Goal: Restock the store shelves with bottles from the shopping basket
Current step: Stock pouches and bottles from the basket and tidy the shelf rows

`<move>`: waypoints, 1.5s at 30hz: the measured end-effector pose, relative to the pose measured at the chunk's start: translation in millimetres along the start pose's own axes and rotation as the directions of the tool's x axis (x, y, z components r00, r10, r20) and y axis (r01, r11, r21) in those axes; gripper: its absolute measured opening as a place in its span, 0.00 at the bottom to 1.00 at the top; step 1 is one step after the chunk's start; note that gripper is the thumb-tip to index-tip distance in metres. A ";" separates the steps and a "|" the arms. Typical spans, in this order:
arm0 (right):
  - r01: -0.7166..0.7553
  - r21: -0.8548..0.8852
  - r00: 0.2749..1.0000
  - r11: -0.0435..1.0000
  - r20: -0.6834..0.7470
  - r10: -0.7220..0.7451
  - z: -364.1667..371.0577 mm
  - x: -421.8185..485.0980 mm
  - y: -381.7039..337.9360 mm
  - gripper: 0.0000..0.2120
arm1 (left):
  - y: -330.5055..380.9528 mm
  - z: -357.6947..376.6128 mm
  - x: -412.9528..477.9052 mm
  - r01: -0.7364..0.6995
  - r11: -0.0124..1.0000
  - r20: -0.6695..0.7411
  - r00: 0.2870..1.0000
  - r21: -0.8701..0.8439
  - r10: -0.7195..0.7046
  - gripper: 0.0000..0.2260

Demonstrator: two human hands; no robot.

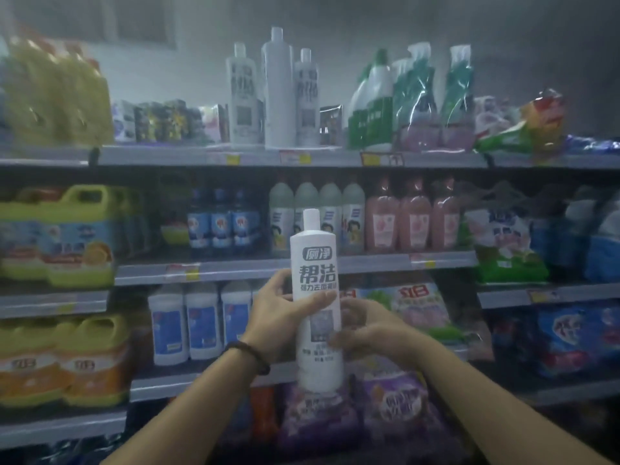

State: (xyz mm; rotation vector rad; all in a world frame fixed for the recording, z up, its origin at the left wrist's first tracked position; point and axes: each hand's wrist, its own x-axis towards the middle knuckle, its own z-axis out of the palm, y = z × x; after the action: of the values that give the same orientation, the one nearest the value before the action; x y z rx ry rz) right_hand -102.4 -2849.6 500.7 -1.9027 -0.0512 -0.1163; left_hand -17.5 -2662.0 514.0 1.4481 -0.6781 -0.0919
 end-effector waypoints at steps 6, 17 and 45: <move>0.148 0.035 0.984 0.988 -0.101 -0.144 -1.8 22.8 -47.4 0.20 | 69.5 -5.2 43.0 -0.070 0.995 -0.010 0.997 0.065 0.071 0.18; 0.295 0.026 0.925 0.955 -0.257 -0.279 -31.3 48.6 -90.8 0.19 | 113.2 -6.3 93.5 0.014 1.000 0.139 0.990 0.019 -0.016 0.17; 0.457 -0.271 0.812 0.847 -0.262 -0.522 -114.3 128.2 -264.2 0.25 | 223.2 -16.1 198.6 -0.360 0.933 0.299 0.888 -0.022 0.350 0.17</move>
State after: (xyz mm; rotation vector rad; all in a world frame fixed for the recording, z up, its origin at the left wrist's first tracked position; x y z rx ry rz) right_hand -6.0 -2873.5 799.7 -2.0023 -0.3222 -0.8203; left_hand 76.2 -2703.3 795.2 1.3319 -1.1916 -0.0126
